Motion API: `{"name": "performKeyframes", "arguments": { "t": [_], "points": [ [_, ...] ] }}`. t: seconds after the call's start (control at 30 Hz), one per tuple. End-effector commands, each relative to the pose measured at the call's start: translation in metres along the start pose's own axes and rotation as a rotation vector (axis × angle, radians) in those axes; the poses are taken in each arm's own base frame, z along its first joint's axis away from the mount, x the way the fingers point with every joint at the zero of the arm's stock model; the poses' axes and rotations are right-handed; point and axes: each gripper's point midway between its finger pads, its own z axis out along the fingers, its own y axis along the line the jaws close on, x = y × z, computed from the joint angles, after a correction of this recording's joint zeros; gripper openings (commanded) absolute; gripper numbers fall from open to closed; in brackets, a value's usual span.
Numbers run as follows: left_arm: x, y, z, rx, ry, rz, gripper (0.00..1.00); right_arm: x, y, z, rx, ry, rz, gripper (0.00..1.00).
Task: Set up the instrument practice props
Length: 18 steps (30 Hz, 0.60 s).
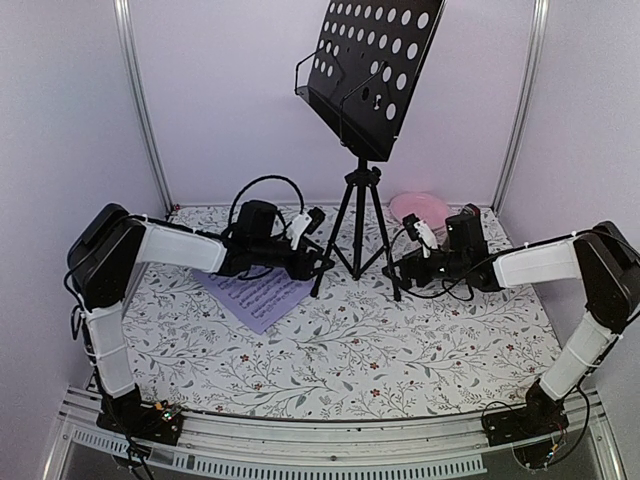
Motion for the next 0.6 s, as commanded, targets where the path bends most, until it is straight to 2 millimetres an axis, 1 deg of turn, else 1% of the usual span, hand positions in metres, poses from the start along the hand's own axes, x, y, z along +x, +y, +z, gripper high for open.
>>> {"name": "performKeyframes", "arguments": {
  "t": [0.0, 0.17, 0.3, 0.4, 0.57],
  "points": [
    [0.008, 0.011, 0.012, 0.003, 0.021, -0.009, 0.56, 0.004, -0.001, 0.014, -0.041, 0.005, -0.042, 0.88],
    [0.010, 0.012, 0.019, 0.012, 0.027, -0.028, 0.52, 0.006, -0.006, 0.028, -0.049, 0.015, -0.053, 0.83],
    [0.013, 0.014, 0.021, 0.002, 0.028, -0.033, 0.45, 0.011, -0.011, 0.036, -0.043, 0.029, -0.066, 0.78],
    [0.015, 0.016, 0.021, -0.007, 0.033, -0.036, 0.39, 0.012, -0.014, 0.038, -0.030, 0.032, -0.069, 0.69],
    [0.014, 0.017, 0.019, -0.014, 0.034, -0.041, 0.25, 0.012, -0.015, 0.034, -0.010, 0.038, -0.062, 0.48]
  ]
}}
